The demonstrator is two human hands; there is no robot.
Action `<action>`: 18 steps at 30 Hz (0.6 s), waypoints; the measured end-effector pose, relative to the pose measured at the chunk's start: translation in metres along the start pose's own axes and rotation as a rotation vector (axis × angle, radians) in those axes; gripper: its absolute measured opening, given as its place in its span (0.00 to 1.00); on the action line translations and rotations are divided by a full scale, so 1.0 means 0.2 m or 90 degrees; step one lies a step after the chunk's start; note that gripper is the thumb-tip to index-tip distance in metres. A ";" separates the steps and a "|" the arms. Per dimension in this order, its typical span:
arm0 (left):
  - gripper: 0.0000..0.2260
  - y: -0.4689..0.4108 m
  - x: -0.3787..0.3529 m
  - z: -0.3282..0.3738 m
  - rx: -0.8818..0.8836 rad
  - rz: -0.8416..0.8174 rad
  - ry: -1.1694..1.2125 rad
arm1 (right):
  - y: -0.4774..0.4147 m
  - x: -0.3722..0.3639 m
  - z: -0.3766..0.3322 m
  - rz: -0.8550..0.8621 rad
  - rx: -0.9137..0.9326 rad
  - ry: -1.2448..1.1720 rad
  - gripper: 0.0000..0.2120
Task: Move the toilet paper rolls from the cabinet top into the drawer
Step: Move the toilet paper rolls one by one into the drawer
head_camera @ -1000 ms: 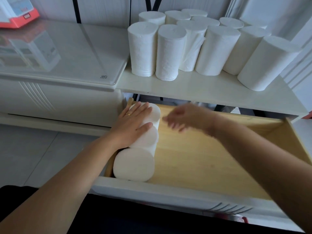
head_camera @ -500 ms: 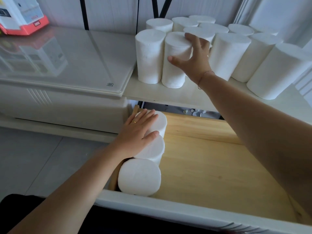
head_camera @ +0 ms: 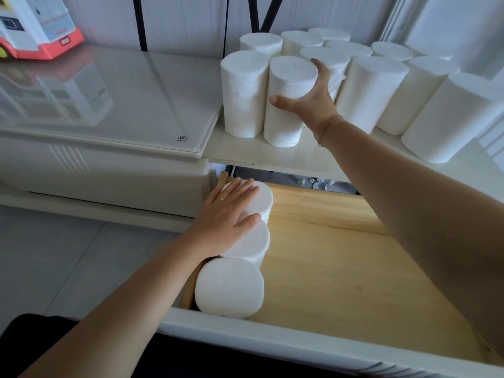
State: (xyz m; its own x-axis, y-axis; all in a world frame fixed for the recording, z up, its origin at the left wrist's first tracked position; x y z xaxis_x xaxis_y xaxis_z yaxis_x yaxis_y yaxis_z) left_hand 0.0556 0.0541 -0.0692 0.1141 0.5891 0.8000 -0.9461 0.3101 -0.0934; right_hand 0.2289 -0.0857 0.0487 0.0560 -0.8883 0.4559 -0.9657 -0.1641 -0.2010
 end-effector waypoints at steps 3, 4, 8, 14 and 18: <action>0.25 0.00 0.00 0.00 -0.003 -0.002 -0.010 | 0.02 0.00 0.01 -0.009 0.000 0.002 0.52; 0.25 0.00 0.00 0.00 -0.004 -0.002 -0.013 | 0.03 0.00 0.01 -0.015 -0.001 0.001 0.51; 0.25 -0.01 -0.01 0.00 0.000 -0.008 -0.022 | 0.18 0.01 -0.01 -0.049 0.012 -0.006 0.44; 0.25 0.00 0.00 0.01 0.001 -0.001 -0.028 | 0.58 0.07 -0.08 -0.096 0.054 -0.020 0.44; 0.25 0.00 0.00 0.01 0.001 -0.006 -0.010 | 0.77 0.09 -0.01 -0.160 0.033 0.003 0.42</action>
State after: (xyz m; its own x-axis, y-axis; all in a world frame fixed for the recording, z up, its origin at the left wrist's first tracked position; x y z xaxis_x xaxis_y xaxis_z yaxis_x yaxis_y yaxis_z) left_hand 0.0559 0.0525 -0.0670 0.1189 0.5742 0.8100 -0.9454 0.3148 -0.0845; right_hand 0.0802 -0.1264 0.0276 0.2920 -0.8147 0.5010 -0.9073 -0.4017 -0.1244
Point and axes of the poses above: each hand's wrist, its own y-axis away from the middle knuckle, its own x-axis out of the back of the hand, z = x × y, the point moved 8 cm from there along -y, towards the middle knuckle, and after that the axes turned 14 degrees about y, right-handed, at the moved point
